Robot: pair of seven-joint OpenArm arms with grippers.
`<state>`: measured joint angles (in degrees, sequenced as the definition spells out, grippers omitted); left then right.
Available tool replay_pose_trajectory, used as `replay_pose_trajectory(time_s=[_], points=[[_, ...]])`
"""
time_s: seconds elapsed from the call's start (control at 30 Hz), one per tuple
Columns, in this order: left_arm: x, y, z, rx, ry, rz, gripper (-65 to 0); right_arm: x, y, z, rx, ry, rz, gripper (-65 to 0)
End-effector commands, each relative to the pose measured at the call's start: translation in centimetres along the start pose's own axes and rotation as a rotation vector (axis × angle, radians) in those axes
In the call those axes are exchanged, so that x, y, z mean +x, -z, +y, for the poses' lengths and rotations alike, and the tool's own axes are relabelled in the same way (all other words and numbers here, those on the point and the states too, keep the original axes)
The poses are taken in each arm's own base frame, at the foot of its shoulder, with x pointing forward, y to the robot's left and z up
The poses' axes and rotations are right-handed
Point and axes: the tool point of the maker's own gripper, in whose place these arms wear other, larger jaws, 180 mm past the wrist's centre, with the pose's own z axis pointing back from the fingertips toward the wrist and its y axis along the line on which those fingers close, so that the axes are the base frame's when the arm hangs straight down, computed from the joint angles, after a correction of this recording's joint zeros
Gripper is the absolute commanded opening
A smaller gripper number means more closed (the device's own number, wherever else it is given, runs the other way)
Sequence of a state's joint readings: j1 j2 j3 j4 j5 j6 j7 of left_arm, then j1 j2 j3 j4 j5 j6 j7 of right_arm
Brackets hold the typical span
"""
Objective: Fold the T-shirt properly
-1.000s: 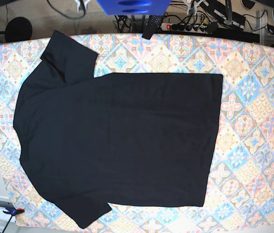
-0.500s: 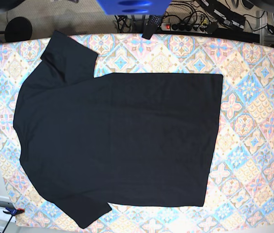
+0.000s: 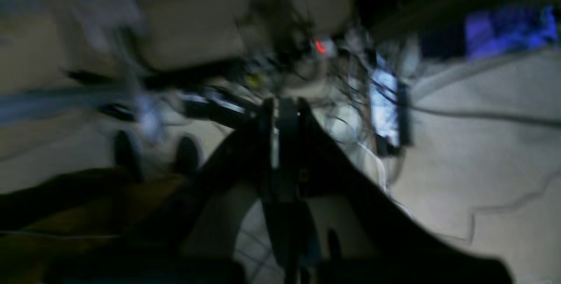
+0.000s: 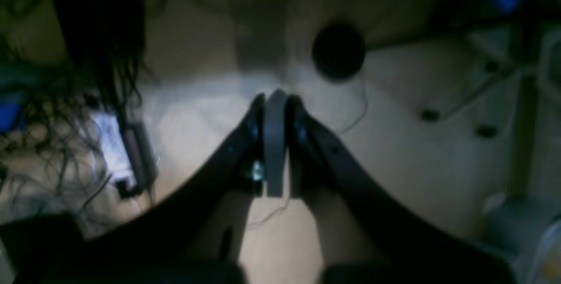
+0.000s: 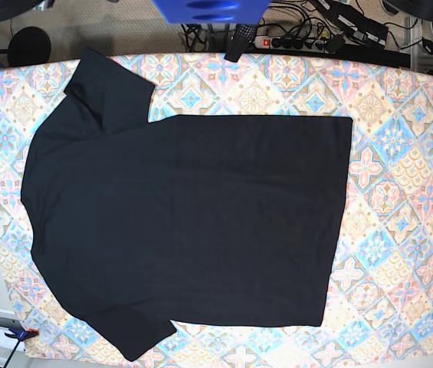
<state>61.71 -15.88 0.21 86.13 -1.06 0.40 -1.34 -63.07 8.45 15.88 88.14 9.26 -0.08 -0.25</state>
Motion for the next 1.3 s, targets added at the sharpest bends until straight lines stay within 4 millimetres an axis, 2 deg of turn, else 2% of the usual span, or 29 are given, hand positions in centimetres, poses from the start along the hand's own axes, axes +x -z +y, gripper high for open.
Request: replay_pose_trajectory(time_s=[0.0,0.13,0.2,0.27,0.37,0.4,0.5,0.7,0.83,0.97,1.03,1.1,1.2,1.27], points=[[1.1,-0.9,-0.1,-0.011,-0.02,-0.021,-63.9,0.8,-0.8,-0.8,-0.011,-0.013,-0.024,-65.0],[6.6,-1.4,0.6,-0.051,-0.142,-0.055,-63.9,6.0,-1.8,-1.3,-0.019,-0.028,-0.142,-65.0],[9.2,-1.6,0.9,-0.083,-0.217,-0.079,-63.9,7.8,-2.1,-1.2,-0.018,-0.024,-0.157,-65.0],[12.4,-1.6,1.8,-0.106,-0.279,-0.142,-63.9,8.7,-2.3,-1.4,-0.017,0.028,-0.141,-65.0],[15.6,-1.0,2.9,-0.12,-0.37,-0.204,-63.9,8.9,-2.2,-1.5,0.0,0.174,-0.102,-65.0],[16.5,-0.6,3.4,-0.118,-0.398,-0.214,-63.9,10.1,-1.8,-1.5,0.013,0.233,-0.123,-65.0],[18.8,0.4,4.3,-0.134,-0.466,-0.234,-63.9,11.6,-0.8,-0.7,0.062,0.361,-0.136,-65.0],[22.8,2.4,5.5,-0.195,-0.656,-0.272,-63.8,13.4,0.4,0.2,0.102,0.406,-0.145,-65.0],[23.9,3.9,6.2,-0.233,-0.798,-0.249,-63.8,13.9,1.1,0.9,0.124,0.416,-0.126,-65.0],[23.6,5.2,5.5,-0.265,-0.907,-0.191,-62.8,14.1,1.4,1.3,0.134,0.422,-0.116,-65.0],[22.9,5.9,5.5,-0.257,-0.965,-0.172,-58.7,14.2,1.4,1.3,0.135,0.422,-0.117,-65.0],[22.0,6.3,6.0,-0.234,-1.017,-0.165,-52.0,14.4,1.3,1.3,0.137,0.421,-0.123,-65.0],[21.9,6.6,6.0,-0.23,-1.053,-0.169,-42.0,14.9,1.1,1.2,0.137,0.418,-0.136,-65.0],[21.9,6.7,6.0,-0.231,-1.059,-0.171,-38.2,15.0,1.1,1.3,0.137,0.418,-0.137,-65.0]])
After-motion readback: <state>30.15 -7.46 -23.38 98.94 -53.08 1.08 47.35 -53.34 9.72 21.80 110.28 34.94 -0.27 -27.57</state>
